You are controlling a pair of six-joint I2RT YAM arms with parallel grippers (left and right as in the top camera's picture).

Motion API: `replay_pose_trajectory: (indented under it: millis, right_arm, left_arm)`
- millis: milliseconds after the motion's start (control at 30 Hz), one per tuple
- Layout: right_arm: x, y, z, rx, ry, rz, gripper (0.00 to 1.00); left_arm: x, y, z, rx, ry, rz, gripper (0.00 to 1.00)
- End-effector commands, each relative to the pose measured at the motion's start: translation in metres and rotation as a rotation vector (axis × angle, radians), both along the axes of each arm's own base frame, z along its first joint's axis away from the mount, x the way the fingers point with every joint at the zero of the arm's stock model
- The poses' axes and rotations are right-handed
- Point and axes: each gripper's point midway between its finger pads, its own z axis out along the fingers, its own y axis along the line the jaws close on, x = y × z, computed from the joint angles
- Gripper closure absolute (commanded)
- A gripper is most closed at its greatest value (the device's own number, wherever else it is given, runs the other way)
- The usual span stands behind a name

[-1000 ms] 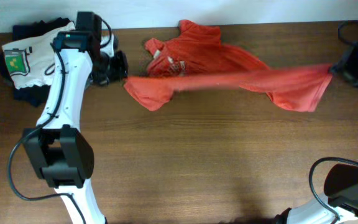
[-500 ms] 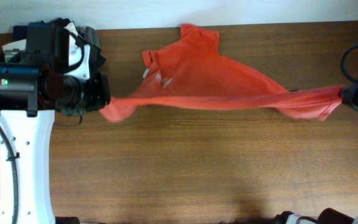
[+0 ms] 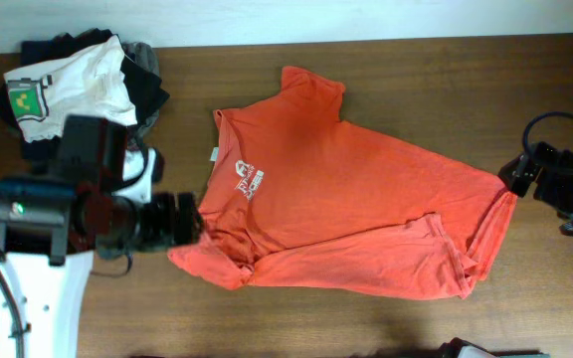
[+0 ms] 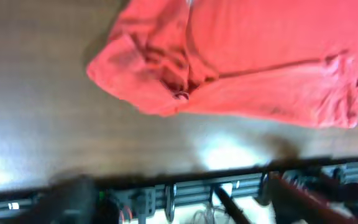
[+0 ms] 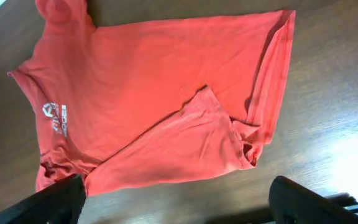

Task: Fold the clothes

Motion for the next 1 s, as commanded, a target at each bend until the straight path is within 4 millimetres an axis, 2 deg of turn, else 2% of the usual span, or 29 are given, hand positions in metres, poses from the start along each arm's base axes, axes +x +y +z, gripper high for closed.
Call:
replay_pose_trajectory:
  millis: [0,67,167,267,300,333,400,467,533,600,667,733,833,967]
  right_arm:
    - [-0.003,0.000,0.000,-0.007,0.005,0.001,0.02]
    - [-0.003,0.001,0.000,-0.007,0.005,0.001,0.02]
    - [-0.002,0.004,0.001,0.012,-0.005,0.010,0.02]
    - [0.002,0.006,0.000,0.033,-0.008,0.017,0.01]
    - [0.005,0.007,-0.001,0.045,-0.009,0.024,0.07]
    - [0.008,0.009,-0.002,0.049,-0.008,0.034,0.25]
    - [0.018,0.013,-0.007,0.048,-0.009,0.066,0.65]
    - [0.026,0.018,-0.014,0.049,-0.006,0.098,0.84]
    - [0.037,0.022,-0.027,0.053,0.006,0.115,0.96]
    - [0.048,0.023,-0.047,0.068,0.029,0.114,0.95]
    - [0.056,0.024,-0.068,0.077,0.053,0.125,0.95]
    - [0.061,0.024,-0.090,0.087,0.078,0.132,0.96]
    - [0.069,0.025,-0.132,0.098,0.106,0.142,0.96]
    - [0.070,0.025,-0.172,0.120,0.127,0.104,0.96]
  left_arm:
    - [0.002,0.000,-0.019,0.007,-0.027,-0.009,0.01]
    - [0.018,-0.002,-0.025,0.001,-0.077,-0.009,0.01]
    - [0.048,-0.009,-0.046,-0.020,-0.128,-0.015,0.02]
    - [0.073,-0.033,-0.077,-0.076,-0.141,-0.133,0.10]
    - [0.082,-0.046,-0.088,-0.108,-0.150,-0.202,0.17]
    - [0.091,-0.055,-0.101,-0.117,-0.145,-0.237,0.25]
    - [0.107,-0.070,-0.127,-0.118,-0.116,-0.270,0.56]
    - [0.124,-0.081,-0.151,-0.109,-0.106,-0.292,0.78]
    - [0.143,-0.085,-0.178,-0.074,-0.109,-0.295,0.93]
    - [0.164,-0.087,-0.204,-0.055,-0.126,-0.283,0.94]
    - [0.179,-0.086,-0.215,-0.030,-0.155,-0.272,0.94]
    - [0.192,-0.075,-0.223,0.038,-0.182,-0.223,0.94]
    - [0.211,-0.051,-0.227,0.171,-0.234,-0.138,0.94]
    - [0.219,-0.038,-0.225,0.187,-0.251,-0.102,0.95]
